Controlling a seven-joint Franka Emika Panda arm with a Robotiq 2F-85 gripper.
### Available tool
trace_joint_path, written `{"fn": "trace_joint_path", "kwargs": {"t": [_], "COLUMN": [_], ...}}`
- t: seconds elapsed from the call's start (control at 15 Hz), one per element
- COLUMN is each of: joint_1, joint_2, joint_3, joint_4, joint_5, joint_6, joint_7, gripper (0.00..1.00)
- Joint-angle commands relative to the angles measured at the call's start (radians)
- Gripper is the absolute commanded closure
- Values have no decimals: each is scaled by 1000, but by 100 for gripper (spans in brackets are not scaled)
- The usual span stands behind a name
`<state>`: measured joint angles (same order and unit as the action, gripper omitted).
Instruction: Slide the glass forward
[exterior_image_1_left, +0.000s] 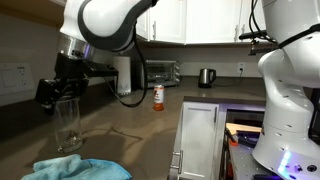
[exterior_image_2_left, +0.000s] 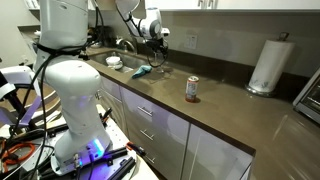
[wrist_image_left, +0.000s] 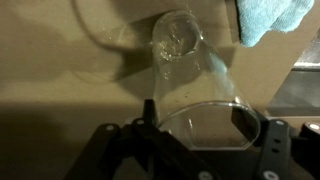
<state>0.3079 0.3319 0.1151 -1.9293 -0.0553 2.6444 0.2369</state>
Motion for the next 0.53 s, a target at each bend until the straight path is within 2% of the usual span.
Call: {"fn": "trace_joint_path", "kwargs": {"t": [0.0, 0.13, 0.47], "joint_1": [7, 5, 5], "joint_2": [-33, -39, -51], "joint_3": [-5, -3, -1], "joint_4": [-36, -41, -63], "joint_5": [-18, -15, -13], "joint_6": [-56, -67, -62], "joint_7": [47, 49, 71], "gripper": [33, 29, 28]}}
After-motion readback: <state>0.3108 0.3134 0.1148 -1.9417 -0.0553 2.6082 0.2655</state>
